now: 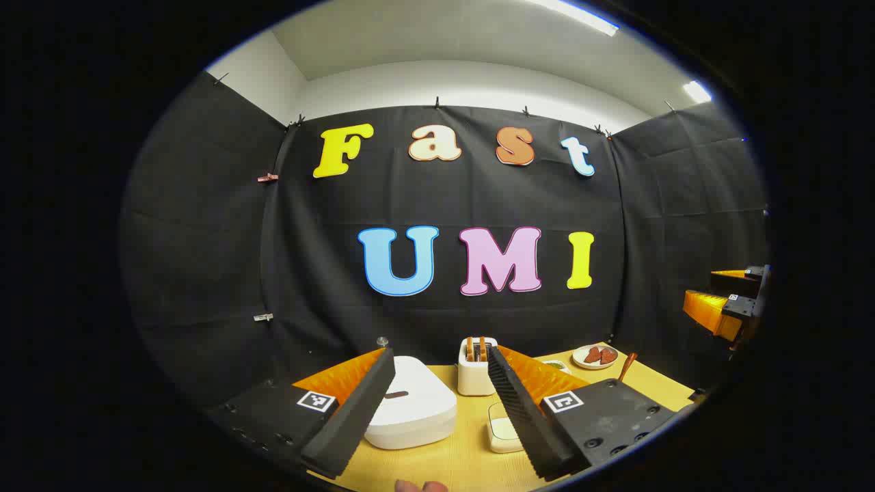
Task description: Close the left gripper, press the button to open the rice cooker; take a wooden spoon from the chopstick holder with the right hand, scoop a spoonful of rice and pour it into the rice cooker, then put the wooden spoon back into the chopstick holder.
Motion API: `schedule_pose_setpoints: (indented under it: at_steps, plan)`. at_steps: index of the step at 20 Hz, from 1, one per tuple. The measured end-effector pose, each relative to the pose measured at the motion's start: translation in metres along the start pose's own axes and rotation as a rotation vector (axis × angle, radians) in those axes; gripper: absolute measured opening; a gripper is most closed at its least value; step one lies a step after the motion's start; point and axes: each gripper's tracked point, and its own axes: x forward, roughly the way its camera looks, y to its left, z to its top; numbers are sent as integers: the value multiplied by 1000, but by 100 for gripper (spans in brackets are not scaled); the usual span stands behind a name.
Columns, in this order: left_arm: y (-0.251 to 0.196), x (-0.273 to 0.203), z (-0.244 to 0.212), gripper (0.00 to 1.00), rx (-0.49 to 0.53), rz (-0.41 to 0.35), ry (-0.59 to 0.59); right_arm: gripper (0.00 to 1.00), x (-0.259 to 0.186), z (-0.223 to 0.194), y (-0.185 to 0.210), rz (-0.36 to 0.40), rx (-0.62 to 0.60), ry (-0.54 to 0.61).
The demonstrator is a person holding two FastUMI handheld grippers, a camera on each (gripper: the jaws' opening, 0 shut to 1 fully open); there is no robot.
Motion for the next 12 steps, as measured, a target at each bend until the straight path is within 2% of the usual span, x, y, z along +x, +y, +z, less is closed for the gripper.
schedule_pose_setpoints:
  at_steps: [12]
  plan:
    - [1,-2,-1,95,4,-2,4,97,0,-1,0,6,-20,11]
